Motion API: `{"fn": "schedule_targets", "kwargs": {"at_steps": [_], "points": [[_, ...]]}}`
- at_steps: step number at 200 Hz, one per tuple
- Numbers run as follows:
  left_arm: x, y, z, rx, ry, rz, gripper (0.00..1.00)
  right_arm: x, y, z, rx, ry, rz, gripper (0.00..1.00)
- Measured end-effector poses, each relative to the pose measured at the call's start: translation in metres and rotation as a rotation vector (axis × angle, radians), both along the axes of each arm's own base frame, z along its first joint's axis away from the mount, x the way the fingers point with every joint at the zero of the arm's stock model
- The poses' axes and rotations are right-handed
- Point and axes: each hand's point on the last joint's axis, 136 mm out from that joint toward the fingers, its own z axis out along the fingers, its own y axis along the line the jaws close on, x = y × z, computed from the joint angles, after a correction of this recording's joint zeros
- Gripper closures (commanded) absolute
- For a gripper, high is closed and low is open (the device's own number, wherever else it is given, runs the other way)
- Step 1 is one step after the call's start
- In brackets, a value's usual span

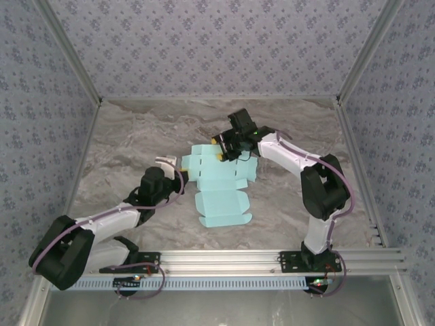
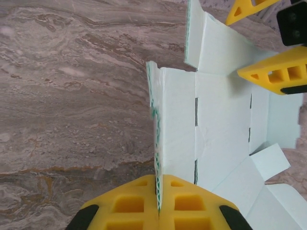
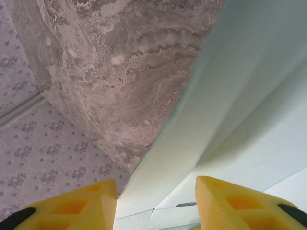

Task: Fold the paper box

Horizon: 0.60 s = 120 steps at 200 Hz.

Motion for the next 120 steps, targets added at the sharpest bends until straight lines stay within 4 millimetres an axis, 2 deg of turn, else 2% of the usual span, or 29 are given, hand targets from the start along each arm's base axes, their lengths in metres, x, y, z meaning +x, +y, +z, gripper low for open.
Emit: {"fn": "schedule_targets", "kwargs": {"at_steps": [10,22,89,102,120], "points": [[0.002,0.002,0.002,-0.007,-0.016,0.015,1.0,-0.001,0.0,-0.001,0.003,0.013,-0.011,0.21],[0.003,0.003,0.004,-0.012,-0.032,0.025,1.0,-0.002,0.0,-0.001,0.005,0.024,-0.011,0.17],[0.004,0.003,0.022,-0.035,-0.115,0.015,1.0,0.012,0.004,0.0,0.005,0.058,-0.017,0.17],[0.004,0.002,0.024,-0.034,-0.126,0.013,1.0,0.013,0.003,0.002,0.003,0.058,-0.017,0.22],[0.004,0.001,0.024,-0.029,-0.13,0.007,1.0,0.015,0.001,0.005,0.002,0.05,-0.017,0.41]]}}
